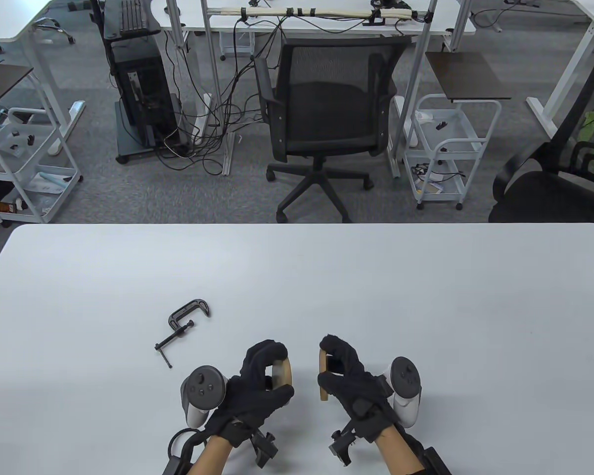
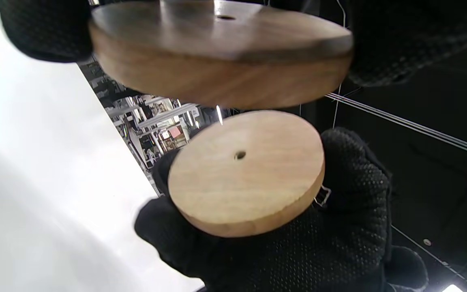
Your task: Screw the clamp shut
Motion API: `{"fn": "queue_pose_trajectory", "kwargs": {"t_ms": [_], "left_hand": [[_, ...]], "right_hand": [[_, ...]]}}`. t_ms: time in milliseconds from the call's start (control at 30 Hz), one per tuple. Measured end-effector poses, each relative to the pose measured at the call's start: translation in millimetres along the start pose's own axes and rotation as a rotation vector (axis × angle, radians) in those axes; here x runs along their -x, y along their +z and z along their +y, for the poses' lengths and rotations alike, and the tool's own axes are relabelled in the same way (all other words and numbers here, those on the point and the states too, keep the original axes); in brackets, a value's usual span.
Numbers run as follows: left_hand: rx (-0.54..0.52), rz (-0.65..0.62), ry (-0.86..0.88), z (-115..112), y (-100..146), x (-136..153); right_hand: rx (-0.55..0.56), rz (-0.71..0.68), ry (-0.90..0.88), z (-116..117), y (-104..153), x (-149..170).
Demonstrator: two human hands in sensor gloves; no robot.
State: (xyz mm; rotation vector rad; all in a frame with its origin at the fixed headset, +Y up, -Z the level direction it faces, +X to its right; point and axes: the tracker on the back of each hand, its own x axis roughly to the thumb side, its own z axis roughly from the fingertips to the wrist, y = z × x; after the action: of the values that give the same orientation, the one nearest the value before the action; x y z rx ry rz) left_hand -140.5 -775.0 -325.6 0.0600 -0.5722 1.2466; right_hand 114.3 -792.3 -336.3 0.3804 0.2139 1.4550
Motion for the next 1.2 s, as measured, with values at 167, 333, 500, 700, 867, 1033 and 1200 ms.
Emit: {"fn": "queue_pose_trajectory", "kwargs": {"t_ms": [167,333,500,700,867,1033,1200], "left_hand": [[0.047,-0.015,0.009,-13,-5,-3],[0.030,-0.025,0.048,-18,-5,-4],[-0.002,-0.027,0.055,-14,-3,-4],[-0.021,-0.017,0.076,-13,-1,-4],[-0.007,-0.017,0.046,-17,1,-9],[0.034,-0.047,-0.001,-23,1,-15],[0.077,-0.080,-0.046,-31,3,-21]], "right_hand": [[-0.062,0.047,-0.056,16,0,5],[-0.124,0.055,-0.203,27,0,12],[-0.149,0.069,-0.217,33,0,17],[-0.175,0.117,-0.293,36,3,18],[-0.200,0.144,-0.349,37,5,19],[-0.234,0.160,-0.349,36,5,18],[-0.221,0.181,-0.313,32,7,17]]}}
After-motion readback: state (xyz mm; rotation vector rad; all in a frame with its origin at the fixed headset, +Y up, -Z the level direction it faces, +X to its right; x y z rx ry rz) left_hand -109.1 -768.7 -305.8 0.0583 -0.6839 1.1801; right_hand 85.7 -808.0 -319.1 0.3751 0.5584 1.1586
